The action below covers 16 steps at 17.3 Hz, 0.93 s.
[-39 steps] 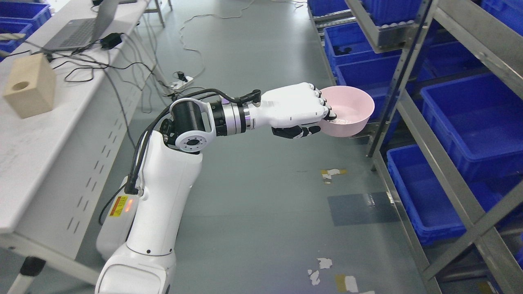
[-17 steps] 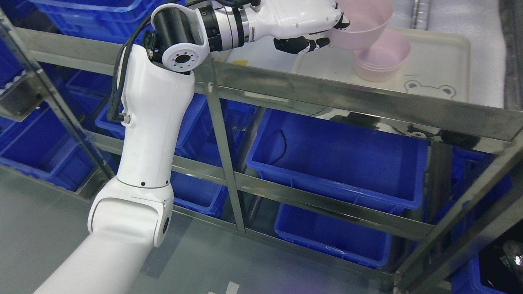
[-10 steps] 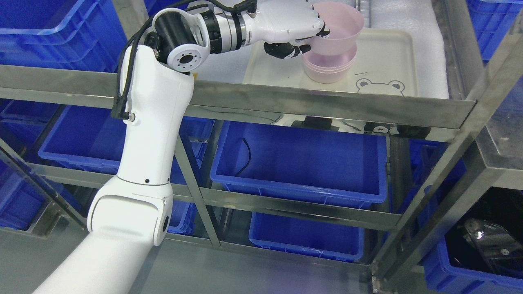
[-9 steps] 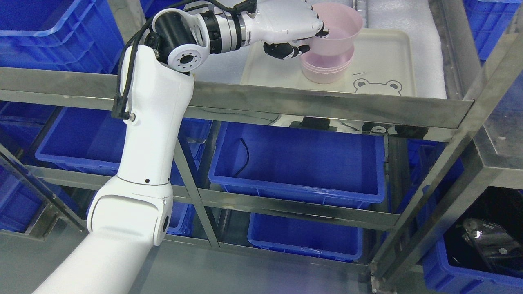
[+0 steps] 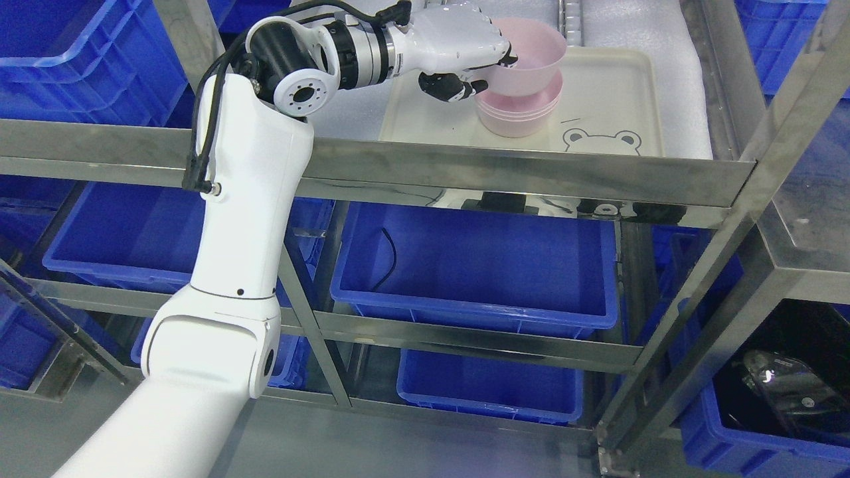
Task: Stack pink IKEA bowl on shelf middle layer
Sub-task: 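Lower the pink bowl into the pink bowl on the white tray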
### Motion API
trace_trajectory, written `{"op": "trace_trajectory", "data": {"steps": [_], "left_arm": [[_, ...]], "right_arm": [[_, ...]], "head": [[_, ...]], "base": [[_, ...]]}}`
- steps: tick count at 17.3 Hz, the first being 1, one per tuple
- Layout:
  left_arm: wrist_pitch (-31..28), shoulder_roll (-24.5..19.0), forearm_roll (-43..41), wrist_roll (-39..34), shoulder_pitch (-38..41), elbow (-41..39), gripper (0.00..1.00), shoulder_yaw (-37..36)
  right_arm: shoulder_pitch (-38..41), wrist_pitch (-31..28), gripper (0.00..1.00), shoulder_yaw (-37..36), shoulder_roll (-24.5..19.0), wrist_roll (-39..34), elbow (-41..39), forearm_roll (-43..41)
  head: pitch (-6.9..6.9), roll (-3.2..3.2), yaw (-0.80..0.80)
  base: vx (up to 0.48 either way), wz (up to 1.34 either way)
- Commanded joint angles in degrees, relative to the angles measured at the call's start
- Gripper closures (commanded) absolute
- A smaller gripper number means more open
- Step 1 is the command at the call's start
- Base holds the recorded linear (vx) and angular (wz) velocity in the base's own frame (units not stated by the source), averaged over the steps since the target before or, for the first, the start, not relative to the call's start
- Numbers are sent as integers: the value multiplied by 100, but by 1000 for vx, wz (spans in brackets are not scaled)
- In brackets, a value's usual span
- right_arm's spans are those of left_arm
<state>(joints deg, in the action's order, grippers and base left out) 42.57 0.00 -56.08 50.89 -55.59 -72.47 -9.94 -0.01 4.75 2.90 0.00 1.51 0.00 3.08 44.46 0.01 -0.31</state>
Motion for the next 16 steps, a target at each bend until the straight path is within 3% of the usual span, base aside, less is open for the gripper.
{"op": "trace_trajectory", "data": {"steps": [1, 13, 16], "left_arm": [[-12, -100, -61, 9, 22, 92, 96, -61], [-56, -150, -439, -35, 31, 329, 94, -52], [-56, -100, -430, -70, -13, 461, 84, -8]], "right_arm": [[132, -1, 0, 0, 100, -1, -100, 0], [132, -1, 0, 0, 100, -1, -100, 0], [132, -1, 0, 0, 100, -1, -100, 0]], "head": [[0, 0, 0], [0, 0, 0], [-1, 0, 0]], "base": [[2, -56], [8, -42], [-3, 7]]}}
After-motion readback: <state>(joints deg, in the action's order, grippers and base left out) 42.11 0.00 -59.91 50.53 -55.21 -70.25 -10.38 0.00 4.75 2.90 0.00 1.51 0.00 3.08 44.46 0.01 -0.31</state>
